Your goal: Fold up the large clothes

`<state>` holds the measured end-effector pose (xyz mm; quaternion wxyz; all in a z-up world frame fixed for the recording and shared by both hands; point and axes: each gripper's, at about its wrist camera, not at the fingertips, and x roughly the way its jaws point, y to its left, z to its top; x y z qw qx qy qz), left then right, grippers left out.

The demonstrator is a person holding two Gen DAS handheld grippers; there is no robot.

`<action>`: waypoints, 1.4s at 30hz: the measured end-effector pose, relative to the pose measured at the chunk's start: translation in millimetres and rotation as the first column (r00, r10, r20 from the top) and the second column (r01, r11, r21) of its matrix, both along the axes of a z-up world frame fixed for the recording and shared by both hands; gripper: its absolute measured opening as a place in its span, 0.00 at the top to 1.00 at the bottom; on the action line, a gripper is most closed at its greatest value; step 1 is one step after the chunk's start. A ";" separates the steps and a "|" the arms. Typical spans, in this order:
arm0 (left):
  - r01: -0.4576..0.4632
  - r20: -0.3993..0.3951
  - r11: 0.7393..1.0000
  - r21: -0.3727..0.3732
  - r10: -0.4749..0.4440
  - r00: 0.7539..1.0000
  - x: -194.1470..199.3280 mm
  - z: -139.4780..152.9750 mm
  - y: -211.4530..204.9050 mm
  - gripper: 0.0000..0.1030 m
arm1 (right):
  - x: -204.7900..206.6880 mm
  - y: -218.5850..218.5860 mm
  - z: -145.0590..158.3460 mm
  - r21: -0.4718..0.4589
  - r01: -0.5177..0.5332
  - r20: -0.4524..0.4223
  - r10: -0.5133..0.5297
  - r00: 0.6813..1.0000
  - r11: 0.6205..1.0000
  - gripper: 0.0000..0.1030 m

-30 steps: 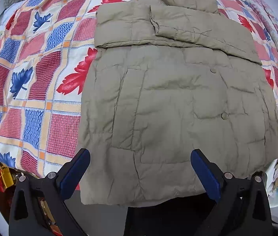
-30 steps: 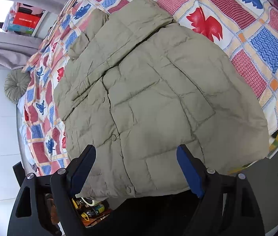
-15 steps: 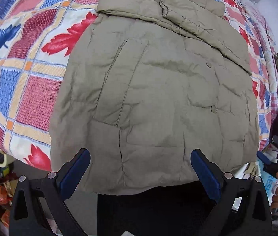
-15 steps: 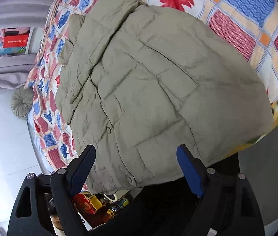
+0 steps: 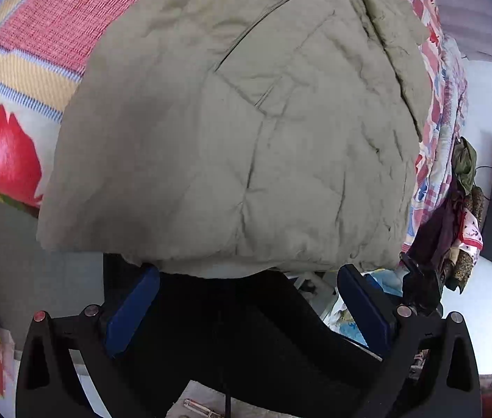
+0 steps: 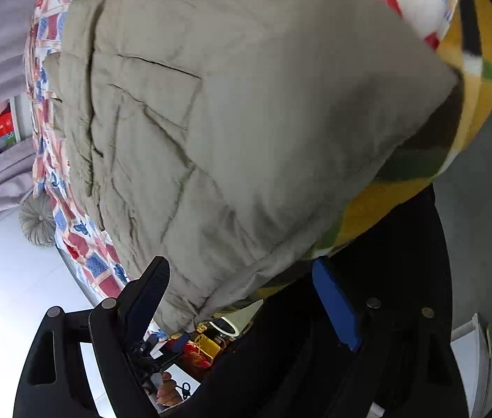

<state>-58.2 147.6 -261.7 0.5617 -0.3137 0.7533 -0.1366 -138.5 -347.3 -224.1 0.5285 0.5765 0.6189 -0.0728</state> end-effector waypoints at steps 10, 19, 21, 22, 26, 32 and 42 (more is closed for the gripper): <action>-0.096 0.013 0.995 -0.005 0.096 0.995 -6.8 -25.3 -22.9 0.03 | 19.4 1.1 -4.1 0.053 0.061 0.081 -0.066 0.995 0.997 0.16; -0.099 0.129 0.993 -0.063 0.107 0.986 29.9 10.3 -29.5 0.54 | 43.6 1.6 4.3 0.118 0.080 0.188 -0.101 0.977 0.990 0.15; -0.080 0.139 0.995 -0.054 0.087 0.986 37.6 13.6 -34.0 0.62 | 48.3 4.1 3.4 0.117 0.065 0.189 -0.086 0.978 0.991 0.15; -0.073 0.140 0.996 -0.046 0.079 0.987 40.6 14.4 -36.0 0.63 | 49.2 4.2 2.9 0.116 0.059 0.185 -0.080 0.979 0.991 0.15; -0.048 0.142 0.999 -0.016 0.050 0.989 44.1 17.0 -40.5 0.78 | 49.6 -1.2 1.4 0.113 0.062 0.153 -0.079 0.985 0.992 0.19; -0.024 0.155 1.000 0.018 0.021 0.988 41.0 18.4 -27.4 0.85 | 39.9 -2.1 -9.6 0.036 0.028 0.035 -0.029 0.999 0.999 0.81; 0.020 0.329 0.999 0.039 -0.031 0.944 69.8 80.0 -28.2 0.85 | 82.0 -2.1 63.9 -0.194 -0.143 0.205 0.183 0.962 0.970 0.92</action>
